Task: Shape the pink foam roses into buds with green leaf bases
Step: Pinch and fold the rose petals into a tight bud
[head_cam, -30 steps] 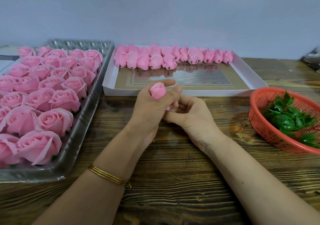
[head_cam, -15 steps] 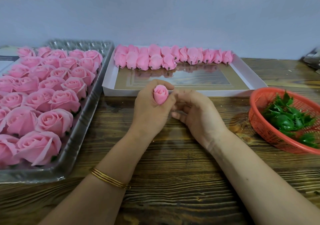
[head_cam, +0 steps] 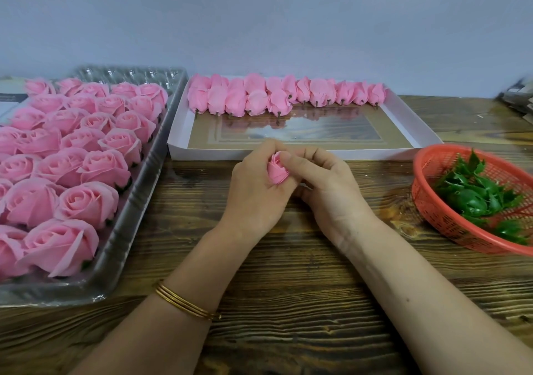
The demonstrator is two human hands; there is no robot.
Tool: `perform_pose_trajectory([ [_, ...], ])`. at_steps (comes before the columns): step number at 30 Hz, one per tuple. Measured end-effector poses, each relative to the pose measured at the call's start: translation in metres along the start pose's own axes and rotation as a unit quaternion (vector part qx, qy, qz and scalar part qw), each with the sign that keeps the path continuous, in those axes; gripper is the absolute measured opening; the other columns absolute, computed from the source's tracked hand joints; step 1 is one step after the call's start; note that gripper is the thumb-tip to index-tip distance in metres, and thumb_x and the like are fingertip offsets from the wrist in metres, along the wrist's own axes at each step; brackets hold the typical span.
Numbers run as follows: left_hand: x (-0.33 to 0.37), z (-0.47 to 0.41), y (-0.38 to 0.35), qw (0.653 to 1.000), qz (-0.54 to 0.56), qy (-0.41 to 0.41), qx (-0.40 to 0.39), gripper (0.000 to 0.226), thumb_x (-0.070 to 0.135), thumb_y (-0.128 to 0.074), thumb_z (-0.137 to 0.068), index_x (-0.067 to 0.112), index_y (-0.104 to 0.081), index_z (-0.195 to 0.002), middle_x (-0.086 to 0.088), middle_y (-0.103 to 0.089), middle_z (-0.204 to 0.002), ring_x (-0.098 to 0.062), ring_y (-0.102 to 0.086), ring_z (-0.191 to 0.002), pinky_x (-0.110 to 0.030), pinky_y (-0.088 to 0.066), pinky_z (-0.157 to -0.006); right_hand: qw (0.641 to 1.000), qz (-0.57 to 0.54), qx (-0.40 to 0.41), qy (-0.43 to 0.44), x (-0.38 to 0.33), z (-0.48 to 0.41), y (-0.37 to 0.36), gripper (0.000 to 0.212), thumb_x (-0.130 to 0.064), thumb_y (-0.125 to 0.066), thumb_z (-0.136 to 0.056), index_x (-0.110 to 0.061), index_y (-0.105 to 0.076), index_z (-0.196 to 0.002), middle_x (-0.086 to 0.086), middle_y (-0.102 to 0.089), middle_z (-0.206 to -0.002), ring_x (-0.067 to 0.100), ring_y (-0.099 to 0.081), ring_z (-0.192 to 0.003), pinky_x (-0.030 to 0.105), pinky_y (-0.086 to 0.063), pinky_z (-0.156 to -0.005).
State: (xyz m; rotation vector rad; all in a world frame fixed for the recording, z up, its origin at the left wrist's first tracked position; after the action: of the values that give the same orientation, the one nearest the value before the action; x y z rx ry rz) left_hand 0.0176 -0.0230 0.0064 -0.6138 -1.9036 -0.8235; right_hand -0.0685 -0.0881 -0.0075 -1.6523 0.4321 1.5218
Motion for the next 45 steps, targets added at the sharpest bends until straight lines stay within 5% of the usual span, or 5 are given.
perform_pose_trajectory([
  [19, -0.004, 0.000, -0.004, 0.999, -0.046, -0.007, -0.020, 0.024, 0.006, -0.066, -0.088, 0.024, -0.064, -0.074, 0.003, -0.070, -0.077, -0.012, -0.065, -0.076, -0.031, -0.053, -0.068, 0.997, 0.078, 0.003, -0.011, 0.000, -0.001, 0.004, 0.033, -0.011, -0.077, -0.076, 0.002, -0.065, -0.104, 0.023, -0.069, -0.096, 0.029, -0.067, -0.089, 0.047, -0.052, -0.095],
  [23, -0.005, -0.001, -0.003, 0.999, -0.035, 0.002, -0.025, 0.028, 0.009, -0.067, -0.090, 0.032, -0.064, -0.073, 0.009, -0.068, -0.072, -0.006, -0.064, -0.073, -0.021, -0.050, -0.064, 0.992, 0.126, 0.014, -0.002, -0.006, 0.002, 0.004, 0.030, -0.013, -0.075, -0.081, 0.005, -0.066, -0.103, 0.030, -0.068, -0.103, 0.031, -0.066, -0.090, 0.048, -0.053, -0.093],
  [27, -0.004, -0.002, -0.005, 0.999, -0.006, 0.014, -0.028, 0.013, 0.024, -0.067, -0.091, 0.012, -0.072, -0.088, 0.001, -0.071, -0.078, -0.017, -0.066, -0.078, -0.041, -0.054, -0.073, 0.986, 0.161, 0.037, 0.033, -0.019, 0.003, 0.003, 0.017, -0.020, -0.069, -0.088, -0.003, -0.066, -0.084, 0.028, -0.066, -0.088, 0.029, -0.060, -0.082, 0.057, -0.049, -0.092],
  [36, -0.005, -0.002, -0.002, 0.999, -0.021, 0.034, -0.009, 0.034, 0.033, -0.065, -0.091, 0.009, -0.059, -0.068, -0.013, -0.063, -0.067, -0.028, -0.059, -0.070, -0.044, -0.050, -0.074, 0.934, 0.229, 0.174, 0.213, -0.082, 0.006, 0.042, 0.016, -0.007, -0.060, -0.092, -0.016, -0.064, -0.079, 0.000, -0.065, -0.074, 0.004, -0.057, -0.066, 0.018, -0.048, -0.065],
  [45, -0.006, -0.001, -0.003, 0.999, -0.009, 0.033, -0.014, 0.041, 0.037, -0.060, -0.092, 0.000, -0.060, -0.073, -0.019, -0.062, -0.072, -0.031, -0.058, -0.074, -0.034, -0.044, -0.073, 0.850, 0.328, 0.325, 0.254, -0.128, 0.019, 0.109, 0.008, -0.020, -0.062, -0.079, -0.027, -0.063, -0.083, -0.008, -0.063, -0.077, 0.009, -0.058, -0.069, 0.024, -0.048, -0.069],
])
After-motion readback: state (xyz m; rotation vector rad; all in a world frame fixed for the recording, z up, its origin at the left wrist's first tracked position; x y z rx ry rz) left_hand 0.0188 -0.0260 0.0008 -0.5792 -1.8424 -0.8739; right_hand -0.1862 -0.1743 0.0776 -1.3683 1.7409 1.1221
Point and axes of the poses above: each hand's wrist, its own z-axis away from the middle knuckle, its own y-axis out of the back of the hand, x = y × z, the point moved 6 cm from there along -z, towards the middle knuckle
